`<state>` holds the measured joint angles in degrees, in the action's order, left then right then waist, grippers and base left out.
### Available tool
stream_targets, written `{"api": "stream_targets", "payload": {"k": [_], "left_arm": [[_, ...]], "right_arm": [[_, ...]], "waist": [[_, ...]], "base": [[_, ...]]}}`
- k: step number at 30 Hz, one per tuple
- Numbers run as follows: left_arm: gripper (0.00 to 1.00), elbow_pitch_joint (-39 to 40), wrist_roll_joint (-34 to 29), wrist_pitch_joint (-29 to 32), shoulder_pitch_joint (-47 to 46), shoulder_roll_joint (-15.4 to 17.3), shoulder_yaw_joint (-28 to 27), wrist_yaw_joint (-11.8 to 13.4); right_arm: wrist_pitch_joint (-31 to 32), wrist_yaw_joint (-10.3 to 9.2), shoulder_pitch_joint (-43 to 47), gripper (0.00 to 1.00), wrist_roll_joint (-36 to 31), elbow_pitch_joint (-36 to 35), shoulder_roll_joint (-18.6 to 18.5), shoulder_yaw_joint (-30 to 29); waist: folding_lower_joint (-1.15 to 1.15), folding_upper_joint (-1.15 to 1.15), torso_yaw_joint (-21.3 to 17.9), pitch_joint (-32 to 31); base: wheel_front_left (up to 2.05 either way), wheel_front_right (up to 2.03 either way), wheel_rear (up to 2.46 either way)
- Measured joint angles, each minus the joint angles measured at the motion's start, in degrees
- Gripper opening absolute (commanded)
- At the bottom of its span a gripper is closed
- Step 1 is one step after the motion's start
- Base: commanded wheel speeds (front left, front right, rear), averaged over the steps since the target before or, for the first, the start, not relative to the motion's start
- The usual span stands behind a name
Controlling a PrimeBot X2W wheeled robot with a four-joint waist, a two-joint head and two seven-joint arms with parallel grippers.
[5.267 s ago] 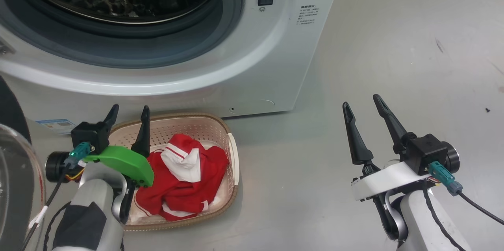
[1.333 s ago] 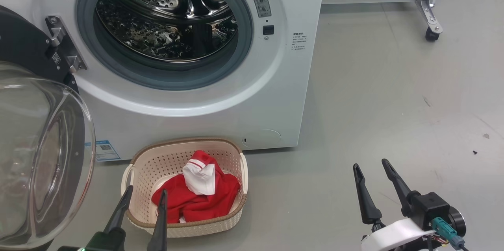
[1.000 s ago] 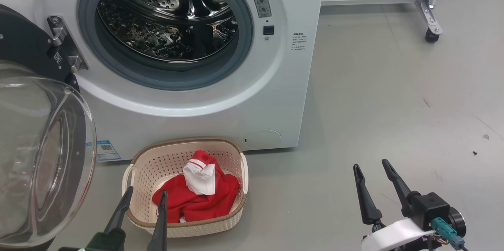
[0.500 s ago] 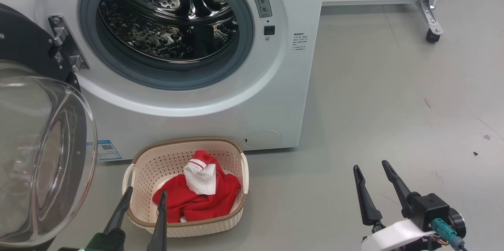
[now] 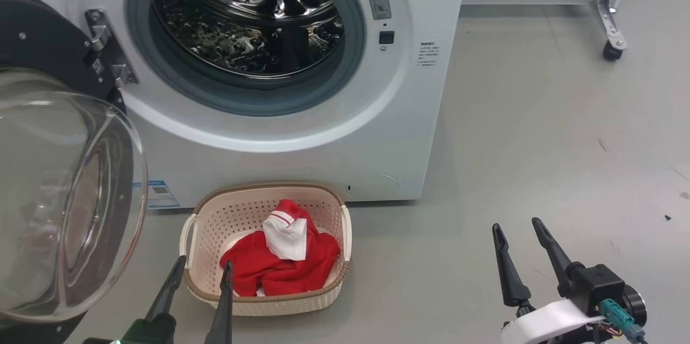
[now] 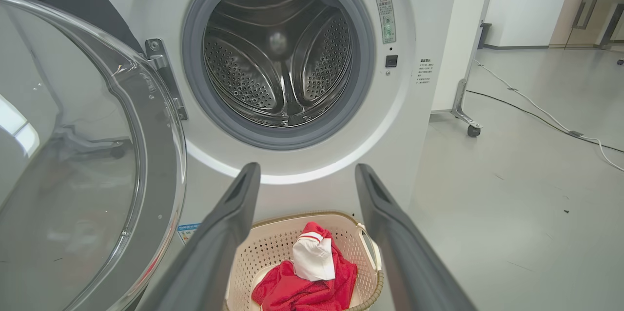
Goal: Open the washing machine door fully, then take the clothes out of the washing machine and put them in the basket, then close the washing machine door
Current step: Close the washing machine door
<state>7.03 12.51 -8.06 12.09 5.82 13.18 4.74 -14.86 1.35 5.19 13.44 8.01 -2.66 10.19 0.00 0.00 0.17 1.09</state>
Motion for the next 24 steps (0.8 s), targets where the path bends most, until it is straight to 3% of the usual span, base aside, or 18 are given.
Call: {"api": "stream_targets", "payload": {"k": [17,24], "left_arm": [[1.00,0.1,-0.6,-0.8,-0.1,-0.1,-1.2,0.5],[1.00,0.5,-0.6,-1.6,-0.1,-0.5,-1.8,0.6]], "right_arm": [[0.0,0.32,-0.1,1.00,-0.4,-0.3,-1.1,-0.1],[0.0,0.64,-0.6,1.00,-0.5,0.0,-1.1,0.3]], "waist": [[0.00,0.00,9.6,0.9],[0.00,0.00,15.9,1.1]], "base": [[0.00,0.00,0.00],[0.00,0.00,0.00]]}}
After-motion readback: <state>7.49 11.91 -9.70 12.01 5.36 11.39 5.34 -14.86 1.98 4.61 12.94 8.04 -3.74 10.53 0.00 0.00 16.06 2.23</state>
